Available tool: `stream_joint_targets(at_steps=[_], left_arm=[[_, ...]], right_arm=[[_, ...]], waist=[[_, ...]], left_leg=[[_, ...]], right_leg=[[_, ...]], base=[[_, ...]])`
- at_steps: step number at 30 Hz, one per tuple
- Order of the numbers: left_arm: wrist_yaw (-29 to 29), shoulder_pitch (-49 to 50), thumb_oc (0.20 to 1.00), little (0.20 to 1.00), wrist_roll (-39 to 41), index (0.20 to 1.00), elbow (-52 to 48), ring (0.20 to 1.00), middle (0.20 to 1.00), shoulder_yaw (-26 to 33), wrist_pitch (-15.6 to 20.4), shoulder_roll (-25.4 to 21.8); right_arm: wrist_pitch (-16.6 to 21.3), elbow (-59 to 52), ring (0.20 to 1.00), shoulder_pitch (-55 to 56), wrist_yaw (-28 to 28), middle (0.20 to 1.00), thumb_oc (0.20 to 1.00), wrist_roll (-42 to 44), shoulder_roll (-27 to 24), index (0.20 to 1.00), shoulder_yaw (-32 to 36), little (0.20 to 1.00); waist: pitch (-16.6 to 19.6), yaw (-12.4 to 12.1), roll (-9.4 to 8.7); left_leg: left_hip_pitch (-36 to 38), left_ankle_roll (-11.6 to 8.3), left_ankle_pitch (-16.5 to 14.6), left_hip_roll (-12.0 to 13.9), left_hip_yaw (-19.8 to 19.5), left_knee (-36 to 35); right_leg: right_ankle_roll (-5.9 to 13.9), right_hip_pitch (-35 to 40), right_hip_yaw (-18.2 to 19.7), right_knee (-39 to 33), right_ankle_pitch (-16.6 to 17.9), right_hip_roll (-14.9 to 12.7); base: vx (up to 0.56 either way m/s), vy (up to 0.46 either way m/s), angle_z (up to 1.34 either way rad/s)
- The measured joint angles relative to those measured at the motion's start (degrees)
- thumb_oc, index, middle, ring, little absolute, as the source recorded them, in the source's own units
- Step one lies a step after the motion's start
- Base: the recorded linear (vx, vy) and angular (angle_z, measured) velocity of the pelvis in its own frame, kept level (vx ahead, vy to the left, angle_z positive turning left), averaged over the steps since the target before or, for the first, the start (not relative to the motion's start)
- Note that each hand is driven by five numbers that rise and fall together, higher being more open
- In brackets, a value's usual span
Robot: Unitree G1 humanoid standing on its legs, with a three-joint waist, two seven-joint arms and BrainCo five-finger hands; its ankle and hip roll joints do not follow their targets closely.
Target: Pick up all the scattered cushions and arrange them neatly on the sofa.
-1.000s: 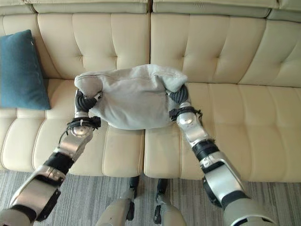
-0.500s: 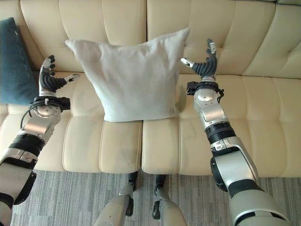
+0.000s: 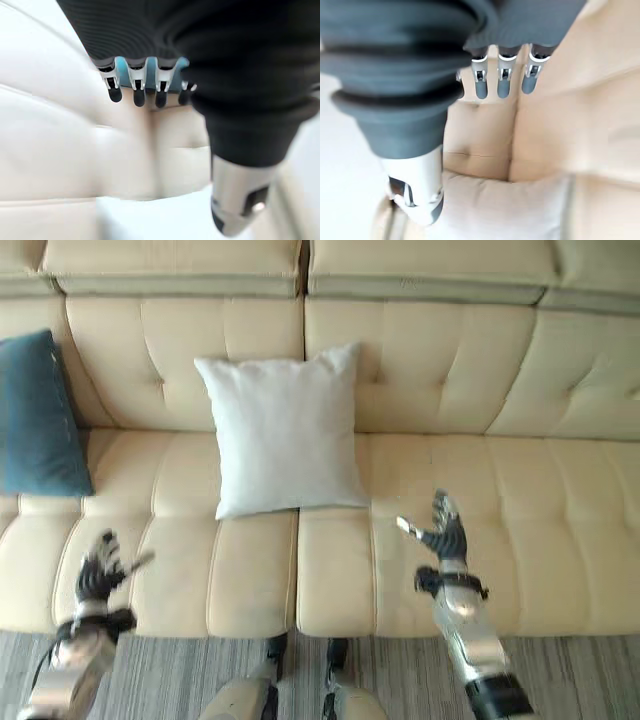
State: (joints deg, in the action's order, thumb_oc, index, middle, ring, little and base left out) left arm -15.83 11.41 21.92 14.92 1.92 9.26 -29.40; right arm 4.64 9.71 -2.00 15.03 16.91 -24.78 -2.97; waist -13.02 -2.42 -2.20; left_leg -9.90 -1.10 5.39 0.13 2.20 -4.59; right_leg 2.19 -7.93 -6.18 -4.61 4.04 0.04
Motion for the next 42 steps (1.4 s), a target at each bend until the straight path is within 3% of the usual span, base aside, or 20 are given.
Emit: stream_joint_targets(at_steps=[4,10,13,17,18,19,20,21,22,23,24,25,26,28,31,33,35,37,39,42], left_arm=[[6.5,6.3,1.0,1.0,-5.2,1.0,11.1,1.0,1.0,5.5,-2.0,4.3],[11.5,10.9,1.0,1.0,-11.6,1.0,20.3,1.0,1.0,3.3,-5.2,7.8],[11.7,9.9,1.0,1.0,-12.5,1.0,21.4,1.0,1.0,0.5,-5.3,7.8],[11.2,3.3,1.0,1.0,-14.0,1.0,21.7,1.0,1.0,0.4,-5.0,6.6],[10.9,1.8,1.0,1.0,-14.1,1.0,21.6,1.0,1.0,0.4,-4.9,6.5],[10.7,-0.4,1.0,1.0,-14.0,1.0,20.6,1.0,1.0,0.2,-4.6,6.6],[9.9,-0.1,1.0,1.0,-14.0,1.0,19.3,1.0,1.0,0.3,-4.2,6.3],[9.4,0.0,1.0,1.0,-14.0,1.0,19.1,1.0,1.0,0.3,-4.3,6.3],[8.8,0.3,1.0,1.0,-14.0,1.0,19.2,1.0,1.0,-0.3,-4.3,6.2],[8.7,-0.7,1.0,1.0,-13.8,1.0,21.2,1.0,1.0,-1.9,-4.7,7.8],[8.7,0.1,1.0,1.0,-13.8,1.0,21.1,1.0,1.0,-2.1,-4.6,8.2],[8.3,1.0,1.0,1.0,-13.9,1.0,20.1,1.0,1.0,-3.4,-4.5,8.5],[8.4,0.6,1.0,1.0,-14.0,1.0,19.6,1.0,1.0,-4.0,-4.6,8.4],[8.9,-0.4,1.0,1.0,-14.0,1.0,20.0,1.0,1.0,-3.9,-4.9,8.7],[8.9,-0.4,1.0,1.0,-14.0,1.0,19.9,1.0,1.0,-3.7,-4.7,9.2],[9.2,-1.3,1.0,1.0,-14.0,1.0,18.9,1.0,1.0,-4.0,-4.5,10.3],[9.7,-2.8,1.0,1.0,-14.0,1.0,18.5,1.0,1.0,-4.5,-4.7,9.9],[9.8,-2.1,1.0,1.0,-14.1,1.0,16.9,1.0,1.0,-4.6,-4.6,9.6],[10.1,-2.5,1.0,1.0,-14.1,1.0,16.6,1.0,1.0,-4.6,-4.6,9.2],[10.4,-1.8,1.0,1.0,-14.1,1.0,16.7,1.0,1.0,-4.6,-4.8,7.9]], right_arm=[[-0.4,6.0,1.0,12.5,-8.3,1.0,1.0,-7.5,1.3,1.0,5.6,1.0],[-2.4,19.3,1.0,16.7,-11.8,1.0,1.0,-17.0,1.0,1.0,3.6,1.0],[-2.4,23.8,1.0,13.9,-11.9,1.0,1.0,-17.7,1.9,1.0,3.0,1.0],[-2.4,25.4,1.0,10.8,-11.4,1.0,1.0,-17.9,2.6,1.0,0.9,1.0],[-2.4,25.5,1.0,10.4,-11.4,1.0,1.0,-17.8,2.9,1.0,0.9,1.0],[-2.4,25.9,1.0,9.3,-11.3,1.0,1.0,-16.8,3.0,1.0,-0.2,1.0],[-2.2,24.8,1.0,8.9,-11.1,1.0,1.0,-16.8,2.9,1.0,-0.9,1.0],[-2.1,24.0,1.0,8.5,-10.8,1.0,1.0,-16.7,3.1,1.0,-1.0,1.0],[-2.0,24.0,1.0,7.7,-10.5,1.0,1.0,-16.2,3.5,1.0,-1.1,1.0],[-2.0,24.2,1.0,6.2,-10.1,1.0,1.0,-15.7,3.1,1.0,-0.9,1.0],[-2.0,23.9,1.0,6.1,-10.1,1.0,1.0,-15.7,3.0,1.0,-0.9,1.0],[-1.7,23.5,1.0,6.2,-9.8,1.0,1.0,-15.7,1.3,1.0,-1.0,1.0],[-1.8,23.5,1.0,5.9,-9.1,1.0,1.0,-15.7,1.0,1.0,-0.7,1.0],[-2.3,23.4,1.0,6.1,-8.9,1.0,1.0,-15.7,1.0,1.0,-0.4,1.0],[-2.3,21.7,1.0,6.7,-8.9,1.0,1.0,-15.7,0.8,1.0,-0.5,1.0],[-2.2,21.4,1.0,6.6,-9.0,1.0,1.0,-15.6,0.7,1.0,0.3,1.0],[-1.9,21.9,1.0,7.1,-8.9,1.0,1.0,-13.3,3.4,1.0,2.3,1.0],[-1.9,21.9,1.0,6.8,-8.9,1.0,1.0,-13.2,4.0,1.0,2.5,1.0],[-2.1,22.2,1.0,7.6,-8.9,1.0,1.0,-12.7,4.4,1.0,2.8,1.0],[-2.3,22.4,1.0,9.5,-8.9,1.0,1.0,-11.2,5.1,1.0,3.2,1.0]], waist=[[3.6,0.6,-0.86],[6.4,1.2,-1.26],[6.5,1.3,-1.51],[5.6,1.9,-1.1],[5.3,1.9,-0.47],[4.7,1.8,1.13],[4.9,0.4,1.22],[4.9,0.2,0.95],[5.1,-0.4,0.26],[4.2,-0.9,2.11],[4.0,-1.1,2.6],[3.5,-1.2,4.57],[2.8,-1.5,4.01],[1.7,-0.7,0.44],[1.4,1.3,0.75],[1.6,3.7,2.81],[1.7,3.4,0.74],[1.6,4.0,0.98],[1.6,4.2,2.14],[2.0,5.7,-0.08]], left_leg=[[2.0,0.11,-0.4,-0.3,1.6,0.0],[3.9,1.03,-1.0,-1.2,3.5,0.0],[3.9,2.15,-0.7,-1.4,7.5,0.6],[0.7,5.05,-0.4,-0.9,7.9,3.2],[0.3,5.86,0.3,-0.6,7.9,3.2],[-0.9,6.18,0.9,1.2,6.5,3.5],[-1.7,6.03,3.7,2.5,6.9,3.2],[-2.2,4.84,4.2,2.6,6.2,2.8],[-3.4,3.3,4.9,2.5,5.6,2.7],[-4.3,-0.73,3.8,3.8,2.8,1.5],[-4.6,-1.97,2.6,4.4,2.4,0.9],[-8.5,-4.82,2.2,6.1,1.2,2.9],[-10.6,-8.76,-1.6,5.9,1.2,4.1],[-9.7,-5.66,-2.6,0.4,-2.2,8.8],[-1.4,-3.65,-5.7,-1.4,-6.9,12.2],[7.2,-0.66,-6.8,-1.2,-7.6,3.3],[8.8,1.71,-4.9,-2.1,-2.7,0.3],[8.3,2.87,-4.3,-2.2,0.2,0.6],[7.8,3.47,-4.7,-1.3,1.7,0.2],[7.9,3.71,-5.2,-3.8,6.2,1.3]], right_leg=[[0.35,1.3,1.5,0.1,0.7,-0.5],[0.9,1.5,3.4,0.5,1.0,-1.5],[2.7,-0.5,6.9,2.1,2.2,-1.8],[4.96,-3.7,2.9,6.4,1.8,-3.5],[5.01,-4.9,2.8,9.2,0.1,-3.4],[3.86,-7.2,2.9,23.8,-7.1,-2.5],[4.6,-6.4,2.8,32.4,-12.2,-2.5],[4.28,-5.0,2.3,31.9,-13.8,-2.4],[3.24,-1.1,2.3,24.1,-15.3,-1.9],[-0.53,2.4,1.5,14.4,-13.0,0.8],[-1.16,1.7,1.9,14.3,-11.5,1.8],[-4.39,-1.9,1.5,16.3,-9.3,3.5],[-6.77,-3.8,0.8,16.0,-9.0,2.8],[-6.97,-3.9,1.2,10.8,-3.9,-1.6],[-5.75,-3.4,2.9,6.9,0.4,-1.4],[-3.01,-3.3,3.2,4.7,2.2,0.0],[0.0,-3.2,6.9,0.6,5.6,-0.8],[2.5,-3.9,6.2,0.0,3.7,-1.5],[2.96,-6.7,5.1,5.1,3.1,-1.3],[2.99,-7.7,11.5,4.5,5.1,-1.4]], base=[[0.01,0.11,-0.21],[-0.1,0.087,-0.23],[-0.29,0.017,-0.53],[-0.26,-0.048,-0.11],[-0.34,-0.178,0.35],[-0.29,-0.276,0.36],[-0.35,-0.35,0.34],[-0.17,-0.215,0.09],[-0.21,-0.187,0.2],[-0.36,-0.165,0.2],[-0.46,-0.184,0.33],[-0.38,-0.087,0.2],[-0.22,-0.033,0.32],[-0.17,-0.005,0.25],[-0.06,0.031,-0.09],[0.03,0.106,-0.18],[0.0,0.171,-0.83],[-0.01,0.083,-0.86],[-0.01,0.101,-0.51],[-0.03,0.083,-1.11]])
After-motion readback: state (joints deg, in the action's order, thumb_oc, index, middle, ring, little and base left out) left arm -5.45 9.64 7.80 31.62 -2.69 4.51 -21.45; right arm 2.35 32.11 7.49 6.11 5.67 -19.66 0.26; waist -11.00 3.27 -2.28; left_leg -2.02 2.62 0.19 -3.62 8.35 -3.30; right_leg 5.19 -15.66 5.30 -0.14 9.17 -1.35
